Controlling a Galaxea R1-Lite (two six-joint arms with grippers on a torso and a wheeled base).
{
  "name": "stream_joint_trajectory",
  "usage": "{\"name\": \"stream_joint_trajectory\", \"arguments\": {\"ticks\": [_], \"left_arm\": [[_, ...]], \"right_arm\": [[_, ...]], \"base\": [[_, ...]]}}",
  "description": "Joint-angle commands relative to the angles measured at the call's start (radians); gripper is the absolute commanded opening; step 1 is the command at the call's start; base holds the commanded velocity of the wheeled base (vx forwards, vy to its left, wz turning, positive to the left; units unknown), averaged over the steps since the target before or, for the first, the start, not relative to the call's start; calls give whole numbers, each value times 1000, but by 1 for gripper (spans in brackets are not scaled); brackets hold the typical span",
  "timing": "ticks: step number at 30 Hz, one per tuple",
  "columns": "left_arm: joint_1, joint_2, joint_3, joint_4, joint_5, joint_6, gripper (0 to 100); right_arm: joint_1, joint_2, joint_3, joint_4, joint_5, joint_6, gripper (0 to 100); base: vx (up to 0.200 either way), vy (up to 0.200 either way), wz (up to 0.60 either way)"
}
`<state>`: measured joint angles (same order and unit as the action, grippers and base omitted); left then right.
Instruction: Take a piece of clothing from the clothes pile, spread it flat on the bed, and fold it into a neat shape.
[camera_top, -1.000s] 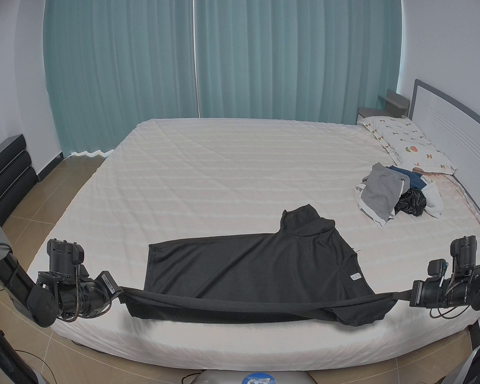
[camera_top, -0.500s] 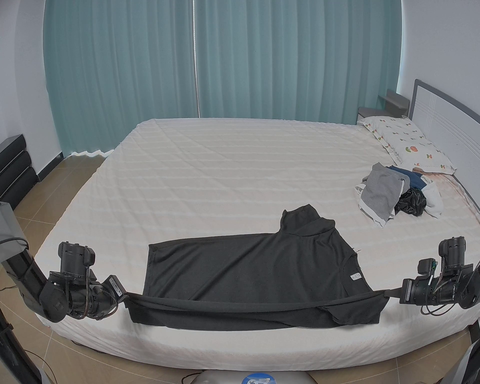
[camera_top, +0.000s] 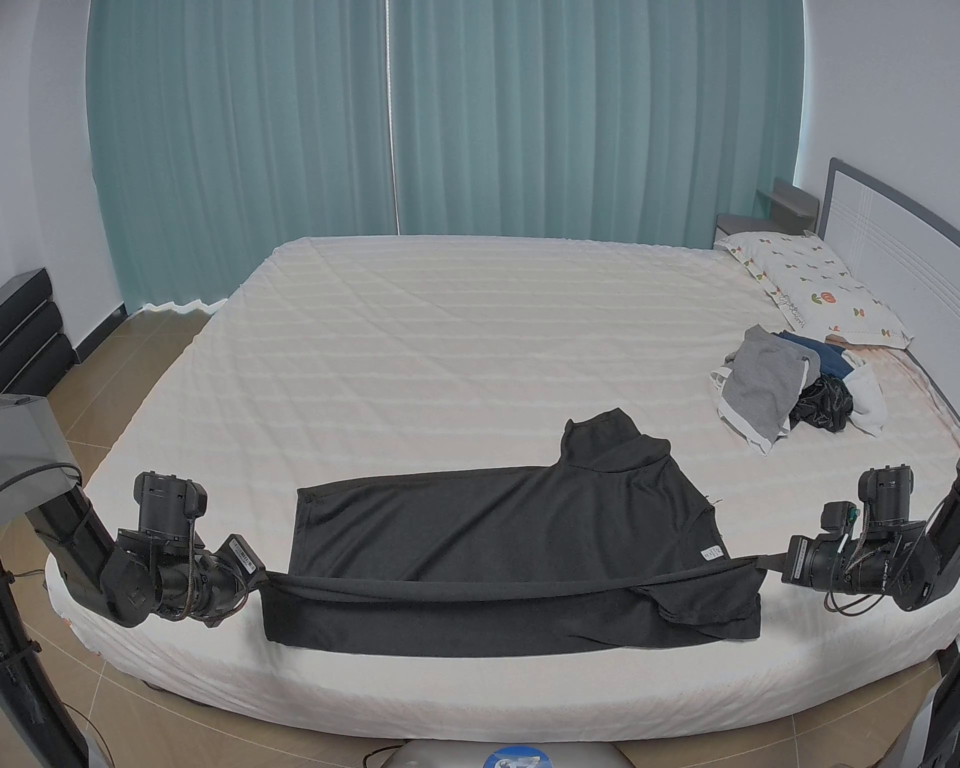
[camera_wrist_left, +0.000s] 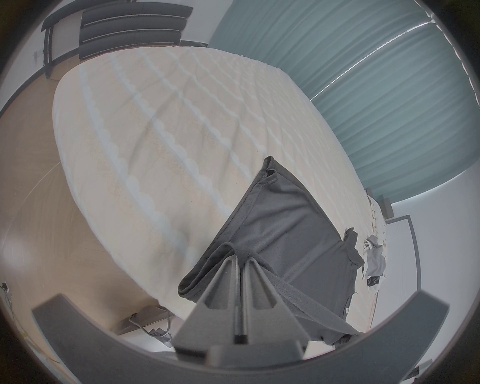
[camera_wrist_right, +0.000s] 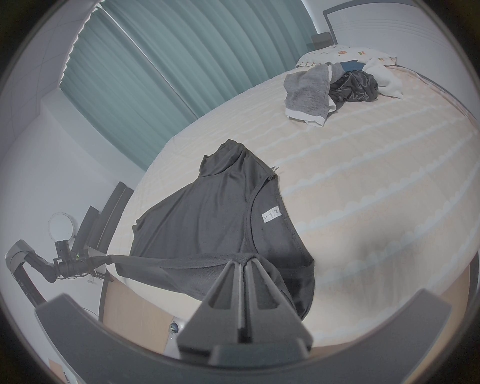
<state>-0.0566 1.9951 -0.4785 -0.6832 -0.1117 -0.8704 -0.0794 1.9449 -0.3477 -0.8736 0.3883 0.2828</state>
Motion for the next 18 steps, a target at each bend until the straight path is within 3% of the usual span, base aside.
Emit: {"name": "stream_joint_trajectory", "arguments": {"ticks": [1, 13, 18], "left_arm": [[-5, -73, 31, 4, -2, 7, 0], [-49, -217, 190, 5, 9, 131, 0], [-62, -269, 251, 21, 17, 231, 0]], "right_arm": [[0, -103, 73, -7, 6, 10, 0], [-8, -277, 262, -10, 4, -8, 0], [-7, -310, 299, -8, 3, -13, 0]], "base": [[0, 0, 0], [0, 0, 0], [0, 0, 0]]}}
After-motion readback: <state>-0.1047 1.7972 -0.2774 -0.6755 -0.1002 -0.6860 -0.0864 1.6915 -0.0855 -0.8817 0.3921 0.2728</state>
